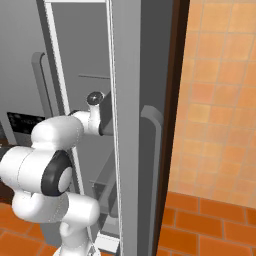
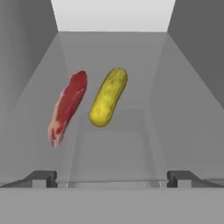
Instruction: Place one cucumber and one steak in each tupperware on the nearby counter, to pack two identical lunches.
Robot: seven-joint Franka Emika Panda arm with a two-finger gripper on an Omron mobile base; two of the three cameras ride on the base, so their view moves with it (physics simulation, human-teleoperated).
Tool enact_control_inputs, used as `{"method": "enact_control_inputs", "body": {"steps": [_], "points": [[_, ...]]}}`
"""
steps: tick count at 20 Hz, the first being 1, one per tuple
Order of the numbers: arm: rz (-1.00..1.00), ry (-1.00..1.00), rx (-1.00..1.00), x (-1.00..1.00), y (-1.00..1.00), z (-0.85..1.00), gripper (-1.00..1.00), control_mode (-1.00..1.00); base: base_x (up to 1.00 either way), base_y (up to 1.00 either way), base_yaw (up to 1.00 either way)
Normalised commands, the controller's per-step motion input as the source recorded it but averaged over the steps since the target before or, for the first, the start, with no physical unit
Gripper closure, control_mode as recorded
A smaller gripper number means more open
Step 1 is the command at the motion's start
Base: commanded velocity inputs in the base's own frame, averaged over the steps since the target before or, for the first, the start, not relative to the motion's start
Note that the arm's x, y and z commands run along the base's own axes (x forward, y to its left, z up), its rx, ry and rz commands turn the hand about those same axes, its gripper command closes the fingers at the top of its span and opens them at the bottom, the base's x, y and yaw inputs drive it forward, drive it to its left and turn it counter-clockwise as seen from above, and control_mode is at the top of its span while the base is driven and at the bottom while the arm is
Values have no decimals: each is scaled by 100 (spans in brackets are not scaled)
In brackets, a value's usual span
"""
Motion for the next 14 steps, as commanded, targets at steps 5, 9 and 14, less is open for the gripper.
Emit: {"method": "enact_control_inputs", "body": {"steps": [5, 9, 14], "points": [[0, 0, 0, 44, 13, -22, -100, -100, 0, 0, 0], [0, 0, 0, 44, 0, -22, -100, -100, 0, 0, 0], [0, 2, 3, 45, -6, -5, -100, -100, 0, 0, 0]]}}
